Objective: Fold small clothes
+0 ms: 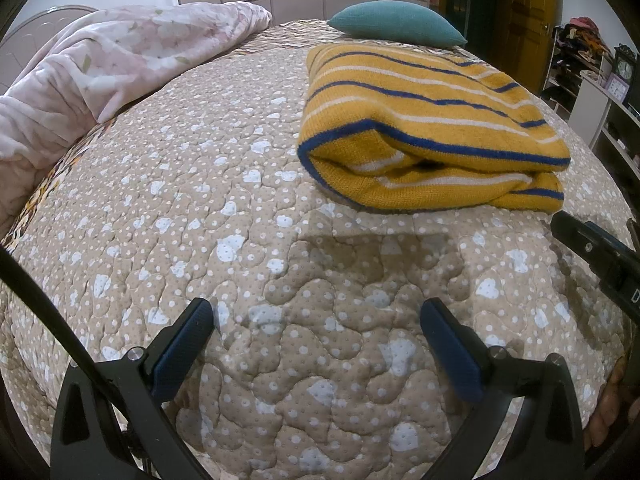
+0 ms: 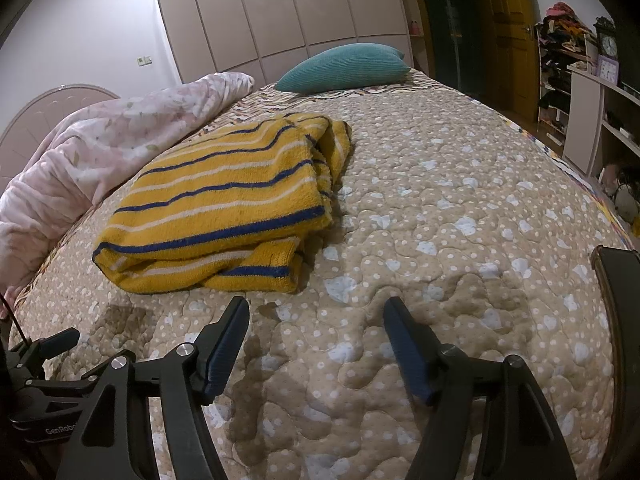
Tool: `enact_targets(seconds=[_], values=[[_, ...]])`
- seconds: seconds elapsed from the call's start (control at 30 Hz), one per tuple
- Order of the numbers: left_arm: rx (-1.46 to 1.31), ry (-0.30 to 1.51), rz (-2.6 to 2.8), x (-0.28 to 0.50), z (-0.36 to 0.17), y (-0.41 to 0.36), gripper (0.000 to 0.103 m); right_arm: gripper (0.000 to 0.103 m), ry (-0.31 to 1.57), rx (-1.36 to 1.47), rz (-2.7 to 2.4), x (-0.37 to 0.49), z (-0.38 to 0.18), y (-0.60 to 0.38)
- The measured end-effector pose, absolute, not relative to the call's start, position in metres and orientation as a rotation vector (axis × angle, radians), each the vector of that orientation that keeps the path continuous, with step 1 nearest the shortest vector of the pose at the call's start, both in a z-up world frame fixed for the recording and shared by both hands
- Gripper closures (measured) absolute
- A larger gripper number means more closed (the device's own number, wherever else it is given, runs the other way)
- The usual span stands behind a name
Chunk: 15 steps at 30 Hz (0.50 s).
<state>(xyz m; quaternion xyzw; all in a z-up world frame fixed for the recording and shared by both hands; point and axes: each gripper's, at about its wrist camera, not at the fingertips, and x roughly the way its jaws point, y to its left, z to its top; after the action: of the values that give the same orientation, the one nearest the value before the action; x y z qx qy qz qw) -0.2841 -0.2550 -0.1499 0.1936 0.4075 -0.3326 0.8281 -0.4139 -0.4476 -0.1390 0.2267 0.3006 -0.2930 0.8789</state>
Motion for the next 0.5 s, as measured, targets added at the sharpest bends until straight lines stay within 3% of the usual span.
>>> enact_targets(seconds=[0.5], values=[[0.406,0.866,-0.704,-0.2864,-0.1496,-0.2551,0.000,0.026,0.627,0.471,-0.610,-0.4133,-0.1394,-0.4469]])
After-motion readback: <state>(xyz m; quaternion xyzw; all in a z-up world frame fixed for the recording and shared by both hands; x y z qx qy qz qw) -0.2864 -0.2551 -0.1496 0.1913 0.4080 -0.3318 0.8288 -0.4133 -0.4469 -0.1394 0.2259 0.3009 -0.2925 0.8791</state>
